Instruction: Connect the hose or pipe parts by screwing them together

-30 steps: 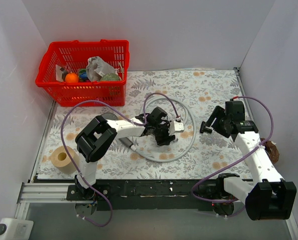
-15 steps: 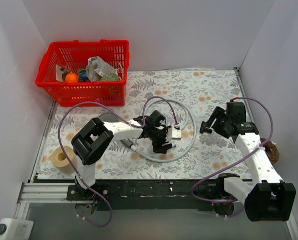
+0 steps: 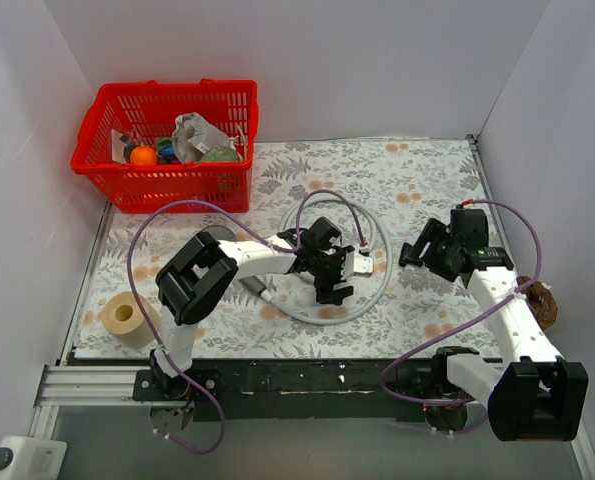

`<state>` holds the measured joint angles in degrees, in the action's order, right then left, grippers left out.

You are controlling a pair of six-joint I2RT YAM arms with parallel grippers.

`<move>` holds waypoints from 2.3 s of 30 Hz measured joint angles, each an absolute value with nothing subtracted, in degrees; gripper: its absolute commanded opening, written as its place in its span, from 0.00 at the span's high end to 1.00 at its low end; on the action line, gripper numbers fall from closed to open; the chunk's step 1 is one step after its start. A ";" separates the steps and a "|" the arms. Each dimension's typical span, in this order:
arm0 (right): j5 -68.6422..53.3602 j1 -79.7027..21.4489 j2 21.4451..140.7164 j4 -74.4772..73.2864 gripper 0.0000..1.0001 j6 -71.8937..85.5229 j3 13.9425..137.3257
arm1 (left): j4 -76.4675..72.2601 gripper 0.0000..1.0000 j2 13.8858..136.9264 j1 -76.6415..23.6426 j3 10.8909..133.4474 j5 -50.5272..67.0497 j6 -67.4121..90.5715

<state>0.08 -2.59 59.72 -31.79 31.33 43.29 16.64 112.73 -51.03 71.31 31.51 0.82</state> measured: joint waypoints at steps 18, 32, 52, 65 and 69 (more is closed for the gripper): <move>-1.10 -1.87 59.72 -31.33 0.26 31.31 42.96 | 14.87 0.49 113.80 -52.31 72.03 30.85 -1.54; -1.37 -1.43 59.72 -31.20 0.26 31.31 42.17 | 14.11 0.57 114.02 -53.30 72.07 30.85 -2.13; -2.87 -0.95 59.72 -30.24 0.28 31.31 41.34 | 14.76 0.41 113.75 -52.21 72.14 29.87 -7.38; -4.08 -0.80 59.72 -29.89 0.29 31.31 41.34 | 18.63 0.57 113.65 -50.74 72.90 31.11 -10.28; -4.36 -0.80 59.72 -29.91 0.30 31.31 41.34 | 20.14 0.60 114.06 -50.76 73.82 31.22 -10.57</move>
